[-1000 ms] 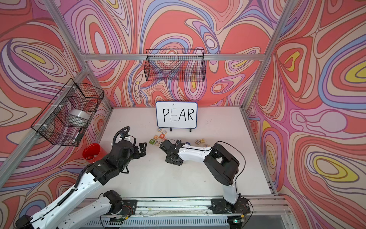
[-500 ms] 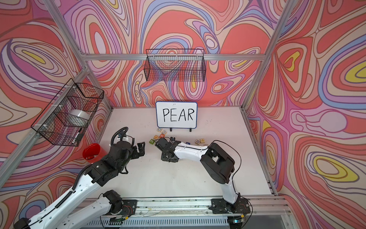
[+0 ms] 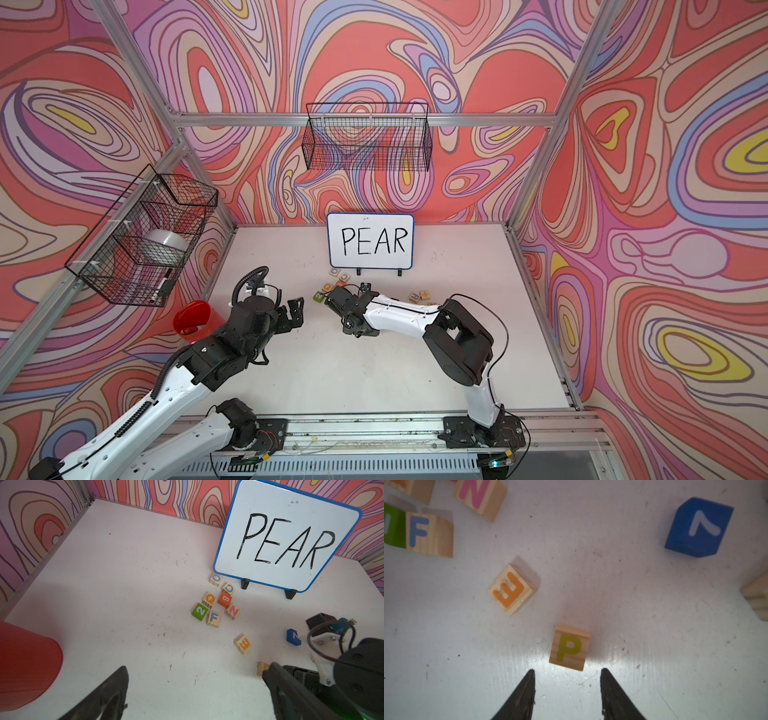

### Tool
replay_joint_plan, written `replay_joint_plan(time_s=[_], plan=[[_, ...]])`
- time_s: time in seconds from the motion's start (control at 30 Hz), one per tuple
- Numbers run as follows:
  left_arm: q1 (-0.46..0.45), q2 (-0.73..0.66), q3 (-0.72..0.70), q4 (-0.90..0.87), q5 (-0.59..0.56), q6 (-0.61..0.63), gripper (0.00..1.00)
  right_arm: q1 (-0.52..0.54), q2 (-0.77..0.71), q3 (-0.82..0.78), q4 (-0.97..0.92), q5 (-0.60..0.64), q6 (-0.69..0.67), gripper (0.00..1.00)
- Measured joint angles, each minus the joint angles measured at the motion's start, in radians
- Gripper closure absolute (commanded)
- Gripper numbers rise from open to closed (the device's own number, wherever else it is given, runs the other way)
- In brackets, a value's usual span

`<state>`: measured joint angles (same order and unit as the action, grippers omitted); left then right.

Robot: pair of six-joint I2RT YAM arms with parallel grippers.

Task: Spell the uppercase word “pear” with letter blocks
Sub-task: Place the letter block at the center of the board.

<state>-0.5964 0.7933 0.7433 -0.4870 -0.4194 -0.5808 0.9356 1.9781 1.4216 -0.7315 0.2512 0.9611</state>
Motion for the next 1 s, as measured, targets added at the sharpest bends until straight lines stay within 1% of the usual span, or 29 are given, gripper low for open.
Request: replay_joint_plan(time_s=[0.13,0.33,0.4,0.5,0.7,0.83,1.0], plan=[[0.0,-0.013,0.0,0.0,0.0,0.0,0.0,0.0,0.034,0.017,0.001,0.005,0.0,0.45],[0.0,-0.035,-0.001,-0.004,-0.001,0.0,0.0,0.0,0.071,0.035,0.002,0.021,0.0,0.47],[0.0,-0.039,-0.002,-0.004,-0.001,0.0,0.0,0.0,0.08,0.04,0.002,0.023,0.0,0.49],[0.0,-0.042,-0.003,-0.005,-0.001,0.0,0.0,0.0,0.09,0.041,0.0,0.024,0.001,0.58],[0.0,-0.056,-0.012,-0.011,-0.002,0.0,0.0,0.0,0.093,0.039,0.0,0.029,0.003,0.7],[0.0,-0.064,-0.017,-0.011,-0.002,0.0,0.0,0.0,0.077,0.017,0.018,0.014,0.008,0.72],[0.0,-0.069,-0.018,-0.011,0.0,0.0,0.0,0.016,0.054,-0.006,0.023,-0.034,0.021,0.72]])
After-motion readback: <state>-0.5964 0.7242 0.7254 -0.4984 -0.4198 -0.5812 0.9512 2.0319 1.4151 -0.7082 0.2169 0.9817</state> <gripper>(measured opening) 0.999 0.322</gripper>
